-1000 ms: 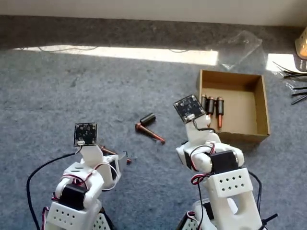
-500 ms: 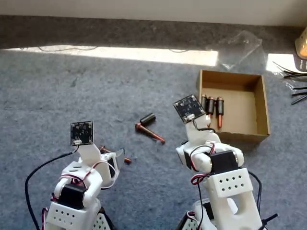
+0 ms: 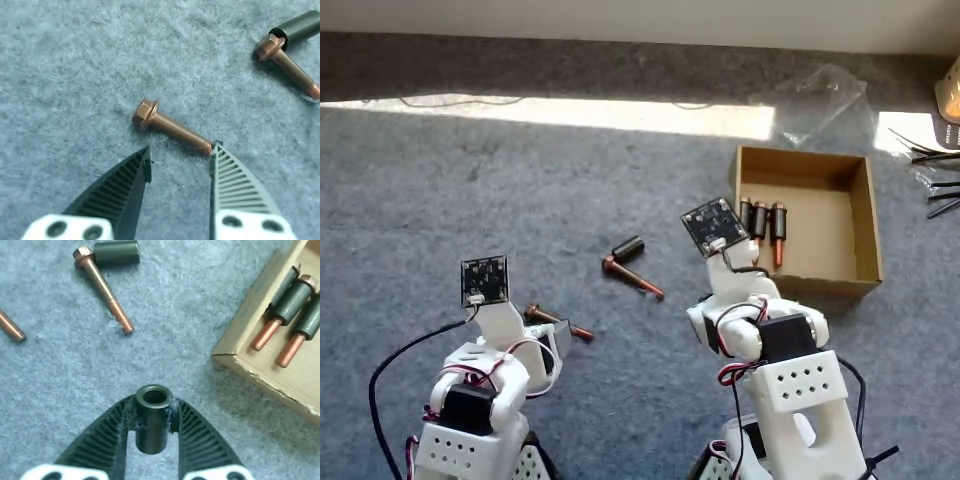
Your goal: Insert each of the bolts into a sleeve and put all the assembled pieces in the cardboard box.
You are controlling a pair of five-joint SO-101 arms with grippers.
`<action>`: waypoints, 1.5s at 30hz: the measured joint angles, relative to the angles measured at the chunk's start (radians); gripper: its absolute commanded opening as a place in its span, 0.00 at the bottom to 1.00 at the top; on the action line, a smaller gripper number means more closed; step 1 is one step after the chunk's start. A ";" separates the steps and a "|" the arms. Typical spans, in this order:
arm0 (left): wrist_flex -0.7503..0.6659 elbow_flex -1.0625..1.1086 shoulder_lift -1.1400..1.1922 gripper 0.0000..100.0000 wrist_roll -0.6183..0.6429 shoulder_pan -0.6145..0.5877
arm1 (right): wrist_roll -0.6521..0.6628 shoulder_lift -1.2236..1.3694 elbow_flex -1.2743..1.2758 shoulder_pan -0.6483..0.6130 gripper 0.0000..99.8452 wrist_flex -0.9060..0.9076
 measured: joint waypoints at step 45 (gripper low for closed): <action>0.292 -0.752 0.799 0.19 -0.087 -0.035 | 0.000 -0.002 0.034 0.000 0.00 0.000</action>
